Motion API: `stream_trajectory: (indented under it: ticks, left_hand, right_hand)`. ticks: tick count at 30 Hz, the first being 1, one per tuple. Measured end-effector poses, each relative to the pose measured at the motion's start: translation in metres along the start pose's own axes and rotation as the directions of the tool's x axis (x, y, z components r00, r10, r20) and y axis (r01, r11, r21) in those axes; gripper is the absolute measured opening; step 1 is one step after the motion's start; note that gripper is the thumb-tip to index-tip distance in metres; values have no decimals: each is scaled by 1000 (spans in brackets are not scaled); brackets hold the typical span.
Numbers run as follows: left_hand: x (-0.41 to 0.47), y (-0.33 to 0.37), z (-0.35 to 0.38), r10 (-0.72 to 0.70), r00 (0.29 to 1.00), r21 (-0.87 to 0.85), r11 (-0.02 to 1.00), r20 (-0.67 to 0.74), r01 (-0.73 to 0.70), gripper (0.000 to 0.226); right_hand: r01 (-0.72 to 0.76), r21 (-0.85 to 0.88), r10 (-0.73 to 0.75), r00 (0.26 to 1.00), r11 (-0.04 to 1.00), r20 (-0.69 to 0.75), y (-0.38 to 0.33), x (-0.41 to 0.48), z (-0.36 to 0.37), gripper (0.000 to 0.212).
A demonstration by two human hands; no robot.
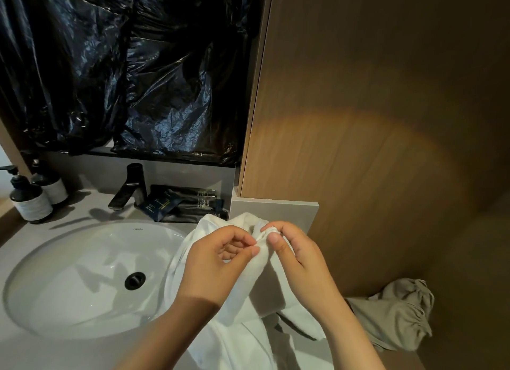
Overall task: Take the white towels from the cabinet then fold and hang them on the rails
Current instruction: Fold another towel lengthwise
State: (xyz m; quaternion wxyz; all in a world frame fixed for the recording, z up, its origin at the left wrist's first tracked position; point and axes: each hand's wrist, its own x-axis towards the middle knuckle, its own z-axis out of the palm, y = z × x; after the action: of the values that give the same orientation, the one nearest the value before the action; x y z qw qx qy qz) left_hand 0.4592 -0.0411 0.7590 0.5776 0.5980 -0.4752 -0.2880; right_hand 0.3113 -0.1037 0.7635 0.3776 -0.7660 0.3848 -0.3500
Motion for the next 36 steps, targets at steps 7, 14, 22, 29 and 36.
stream_trajectory:
  ticks: [7, 14, 22, 29, 36]
  left_hand:
    - [-2, 0, -3, 31, 994, 57, 998, 107, -38, 13]
    - [6, 8, -11, 135, 956, 125, 977, 259, -172, 9]
    - [30, 3, -17, 170, 941, 251, 936, 294, -248, 10]
    - [57, -1, -19, 153, 939, 456, 842, 307, -287, 9]
    - [93, -15, -31, 89, 944, 627, 726, 319, -280, 11]
  right_hand:
    - [-4, 14, 5, 998, 1000, -63, 4, 0, -1, 21]
    - [126, -9, -126, 977, 992, -170, -13, 23, -27, 23]
    - [155, -142, -193, 930, 978, -313, -31, 51, -77, 19]
    - [101, -192, -183, 860, 976, -476, -45, 81, -122, 23]
    - [37, -194, -142, 817, 980, -559, -46, 106, -157, 27]
